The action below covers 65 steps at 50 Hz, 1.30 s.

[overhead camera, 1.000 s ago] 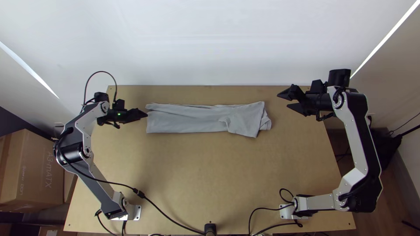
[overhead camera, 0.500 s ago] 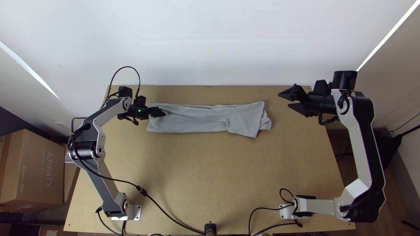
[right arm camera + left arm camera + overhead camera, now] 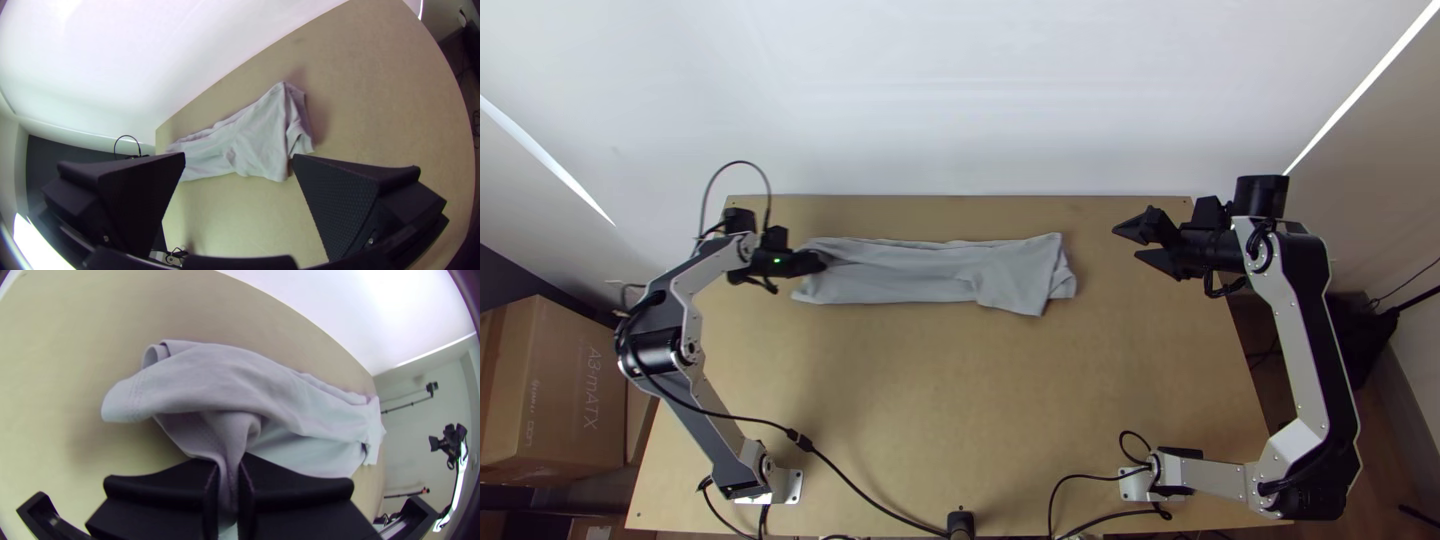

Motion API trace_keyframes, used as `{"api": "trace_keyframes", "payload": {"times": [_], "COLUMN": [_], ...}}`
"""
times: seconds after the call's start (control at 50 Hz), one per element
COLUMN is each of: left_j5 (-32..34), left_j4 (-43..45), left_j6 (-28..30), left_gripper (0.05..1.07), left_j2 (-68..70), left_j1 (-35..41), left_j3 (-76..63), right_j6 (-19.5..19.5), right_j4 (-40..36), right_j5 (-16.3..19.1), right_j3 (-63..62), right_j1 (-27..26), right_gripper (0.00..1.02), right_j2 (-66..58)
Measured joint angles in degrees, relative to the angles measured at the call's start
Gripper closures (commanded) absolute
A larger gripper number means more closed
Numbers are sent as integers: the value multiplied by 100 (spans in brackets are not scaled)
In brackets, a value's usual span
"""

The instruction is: Fold the t-shirt

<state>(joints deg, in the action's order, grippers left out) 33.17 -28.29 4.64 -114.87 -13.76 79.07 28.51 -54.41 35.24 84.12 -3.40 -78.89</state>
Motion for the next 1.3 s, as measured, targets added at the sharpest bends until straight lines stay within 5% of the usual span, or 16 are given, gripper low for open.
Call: {"api": "trace_keyframes", "payload": {"times": [0.3, 0.5, 0.88, 1.3], "left_j5": [-42, 24, 44, -435], "left_j4": [-1198, -2181, -2758, -2756], "left_j6": [909, 1261, 516, -837], "left_gripper": [105, 105, 105, 105], "left_j2": [599, 1521, 2369, 994], "left_j1": [-1655, -1851, 229, 2479], "left_j3": [-33, -31, 688, 2472], "right_j6": [-44, -44, -44, -42], "right_j4": [306, 442, 671, 723], "right_j5": [-2, -2, -118, -138], "right_j3": [-621, -826, -1329, -1598], "right_j1": [-55, -44, 76, 44], "right_gripper": [4, 4, 4, 4], "right_j2": [55, 55, 55, 400]}}
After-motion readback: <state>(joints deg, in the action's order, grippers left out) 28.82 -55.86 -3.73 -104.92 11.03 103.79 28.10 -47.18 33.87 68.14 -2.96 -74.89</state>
